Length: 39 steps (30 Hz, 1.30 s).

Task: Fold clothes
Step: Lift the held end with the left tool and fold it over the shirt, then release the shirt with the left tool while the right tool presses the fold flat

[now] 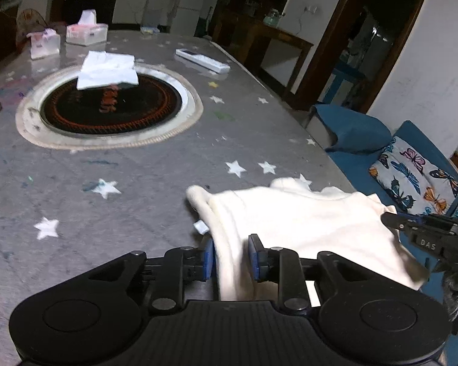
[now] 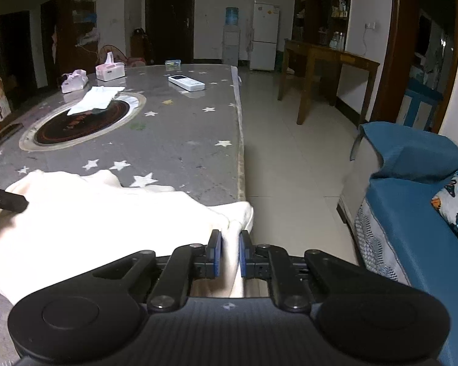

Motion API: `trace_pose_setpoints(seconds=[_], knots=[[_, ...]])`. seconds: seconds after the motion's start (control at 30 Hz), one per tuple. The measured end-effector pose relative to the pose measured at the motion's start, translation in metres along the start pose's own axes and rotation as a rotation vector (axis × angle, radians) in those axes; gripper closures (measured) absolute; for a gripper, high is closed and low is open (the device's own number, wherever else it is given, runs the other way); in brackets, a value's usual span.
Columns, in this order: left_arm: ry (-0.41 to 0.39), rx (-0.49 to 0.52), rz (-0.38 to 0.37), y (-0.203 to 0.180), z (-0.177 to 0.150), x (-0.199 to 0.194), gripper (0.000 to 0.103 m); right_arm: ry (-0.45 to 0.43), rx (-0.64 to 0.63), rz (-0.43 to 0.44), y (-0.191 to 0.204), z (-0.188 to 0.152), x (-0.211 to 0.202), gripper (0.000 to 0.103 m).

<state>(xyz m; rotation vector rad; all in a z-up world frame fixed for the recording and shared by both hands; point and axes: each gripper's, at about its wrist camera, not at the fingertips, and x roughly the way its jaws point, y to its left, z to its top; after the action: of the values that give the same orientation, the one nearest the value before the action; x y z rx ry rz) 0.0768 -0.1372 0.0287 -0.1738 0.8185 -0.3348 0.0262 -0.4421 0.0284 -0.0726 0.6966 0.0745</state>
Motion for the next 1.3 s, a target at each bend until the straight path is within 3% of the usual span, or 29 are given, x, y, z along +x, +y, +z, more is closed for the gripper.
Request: trace_pose_setpoints(seconds=[0.07, 0.13, 0.2, 0.23, 0.37, 0.57, 0.73, 0.93, 1.3], knots=[[-0.028, 0.004, 0.03, 0.002, 0.002, -0.006, 0.067, -0.013, -0.01, -0.011, 0.0, 0.002, -0.005, 0.087], [-0.049, -0.004, 0.033, 0.002, 0.005, -0.014, 0.069, -0.028, -0.022, -0.015, 0.002, 0.005, -0.01, 0.087], [-0.073, 0.015, -0.011, -0.004, 0.006, -0.022, 0.07, -0.04, -0.024, 0.023, 0.007, 0.009, -0.015, 0.087], [-0.08, 0.037, -0.033, -0.009, 0.005, -0.025, 0.076, -0.044, -0.025, 0.05, 0.01, 0.012, -0.017, 0.087], [-0.057, 0.125, -0.154, -0.036, -0.005, -0.025, 0.082, -0.027, -0.032, 0.155, 0.029, 0.025, -0.011, 0.087], [0.002, 0.183, -0.269, -0.063, -0.023, -0.008, 0.084, 0.006, -0.083, 0.205, 0.061, 0.037, 0.016, 0.087], [0.066, 0.217, -0.29, -0.071, -0.037, 0.007, 0.084, 0.036, -0.101, 0.201, 0.07, 0.038, 0.038, 0.085], [0.052, 0.221, -0.309, -0.066, -0.046, 0.0, 0.084, 0.021, -0.068, 0.205, 0.065, 0.041, 0.044, 0.08], [0.012, 0.188, -0.219, -0.047, -0.047, -0.019, 0.083, -0.012, -0.066, 0.222, 0.067, 0.021, 0.003, 0.071]])
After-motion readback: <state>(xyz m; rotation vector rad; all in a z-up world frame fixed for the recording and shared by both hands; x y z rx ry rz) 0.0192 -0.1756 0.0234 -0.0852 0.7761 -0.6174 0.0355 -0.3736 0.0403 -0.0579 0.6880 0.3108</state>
